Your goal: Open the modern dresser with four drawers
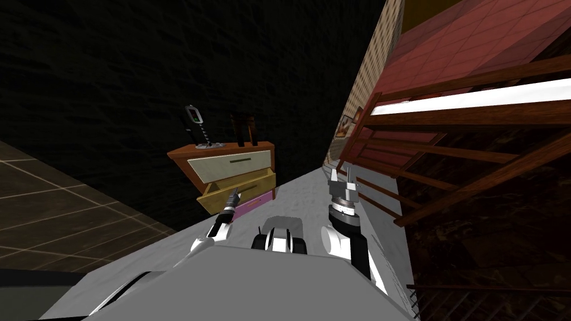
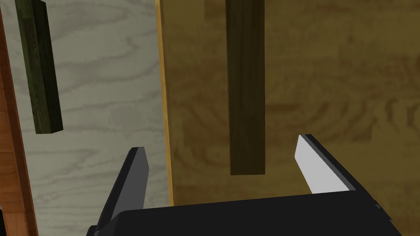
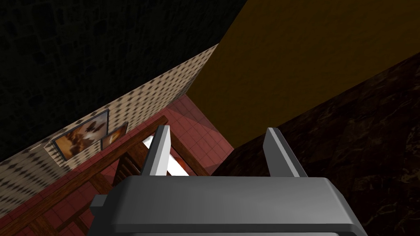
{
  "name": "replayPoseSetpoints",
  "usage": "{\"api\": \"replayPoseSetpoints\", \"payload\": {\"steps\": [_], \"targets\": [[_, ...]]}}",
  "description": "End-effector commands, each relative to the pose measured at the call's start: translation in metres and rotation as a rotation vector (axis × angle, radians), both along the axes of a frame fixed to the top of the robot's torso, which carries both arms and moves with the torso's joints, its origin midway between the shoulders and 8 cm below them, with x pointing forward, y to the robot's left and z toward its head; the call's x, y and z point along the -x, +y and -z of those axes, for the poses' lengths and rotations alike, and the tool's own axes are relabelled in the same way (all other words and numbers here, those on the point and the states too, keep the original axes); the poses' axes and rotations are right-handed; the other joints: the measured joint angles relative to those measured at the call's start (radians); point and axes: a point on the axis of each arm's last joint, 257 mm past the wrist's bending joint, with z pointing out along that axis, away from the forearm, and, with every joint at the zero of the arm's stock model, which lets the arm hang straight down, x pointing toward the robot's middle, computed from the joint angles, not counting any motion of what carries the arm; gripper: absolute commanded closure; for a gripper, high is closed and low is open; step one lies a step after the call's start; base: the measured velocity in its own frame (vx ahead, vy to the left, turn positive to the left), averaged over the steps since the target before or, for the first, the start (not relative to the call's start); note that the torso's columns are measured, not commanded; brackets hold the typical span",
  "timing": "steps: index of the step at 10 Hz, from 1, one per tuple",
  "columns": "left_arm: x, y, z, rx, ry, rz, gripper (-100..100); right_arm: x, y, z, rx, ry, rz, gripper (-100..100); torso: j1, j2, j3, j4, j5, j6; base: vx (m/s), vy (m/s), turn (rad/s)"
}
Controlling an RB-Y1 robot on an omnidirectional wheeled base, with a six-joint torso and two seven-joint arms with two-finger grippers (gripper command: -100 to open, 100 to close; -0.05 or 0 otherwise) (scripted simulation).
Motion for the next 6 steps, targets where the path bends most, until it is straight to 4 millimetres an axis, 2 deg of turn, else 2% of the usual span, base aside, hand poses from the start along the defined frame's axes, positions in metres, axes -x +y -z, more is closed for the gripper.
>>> {"api": "replayPoseSetpoints", "payload": {"steps": [1, 2, 3, 6], "targets": [[-0.012, 0.005, -0.005, 0.001, -0.004, -0.002, -100, 0.000, 0.000, 0.000, 0.000, 0.000, 0.000, 0, 0.000, 0.000, 0.001, 0.000, 0.000, 0.000, -0.027, -0.026, 0.000], [-0.023, 0.022, -0.017, -0.006, -0.007, -0.015, -100, 0.000, 0.000, 0.000, 0.000, 0.000, 0.000, 0, 0.000, -0.002, 0.000, 0.000, 0.000, 0.000, -0.058, -0.056, 0.012], [-0.030, 0.020, -0.025, -0.007, -0.025, -0.009, -100, 0.000, 0.000, 0.000, 0.000, 0.000, 0.000, 0, -0.002, 0.000, 0.000, 0.000, 0.000, 0.000, -0.071, -0.057, 0.012], [-0.031, 0.021, -0.019, -0.004, -0.008, -0.014, -100, 0.000, 0.000, 0.000, 0.000, 0.000, 0.000, 0, 0.001, -0.001, 0.000, 0.000, 0.000, 0.000, -0.021, -0.009, -0.002]]}}
